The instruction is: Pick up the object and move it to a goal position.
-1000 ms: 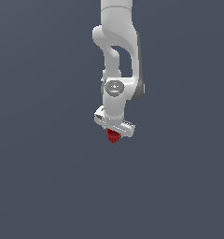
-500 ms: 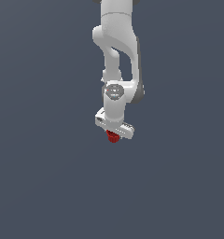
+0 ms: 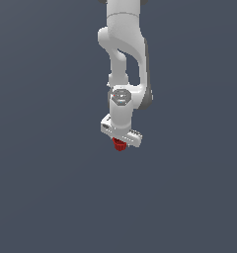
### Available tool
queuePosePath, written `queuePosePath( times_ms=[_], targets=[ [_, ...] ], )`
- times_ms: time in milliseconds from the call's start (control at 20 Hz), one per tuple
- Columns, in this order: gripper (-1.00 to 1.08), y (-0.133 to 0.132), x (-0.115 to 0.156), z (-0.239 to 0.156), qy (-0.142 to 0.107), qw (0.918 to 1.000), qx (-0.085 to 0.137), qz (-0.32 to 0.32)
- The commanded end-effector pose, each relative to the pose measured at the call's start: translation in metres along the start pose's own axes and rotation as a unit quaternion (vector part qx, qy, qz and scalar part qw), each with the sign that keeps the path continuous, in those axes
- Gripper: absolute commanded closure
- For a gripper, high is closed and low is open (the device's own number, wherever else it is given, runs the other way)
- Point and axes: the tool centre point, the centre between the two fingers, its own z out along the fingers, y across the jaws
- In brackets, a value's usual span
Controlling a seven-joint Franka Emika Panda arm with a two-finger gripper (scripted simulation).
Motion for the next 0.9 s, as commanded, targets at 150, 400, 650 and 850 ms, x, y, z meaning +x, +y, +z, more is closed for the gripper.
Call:
queuePosePath(
  times_ms=[150, 400, 650, 850],
  targets=[
    [1.08, -0.004, 0.002, -0.014, 0.001, 1.0, 0.0, 0.0],
    [1.08, -0.011, 0.006, -0.041, 0.001, 1.0, 0.0, 0.0],
    [1.08, -0.022, 0.011, -0.082, 0.001, 1.0, 0.0, 0.0],
    [1.08, -0.032, 0.017, -0.123, 0.001, 1.0, 0.0, 0.001]
  ],
)
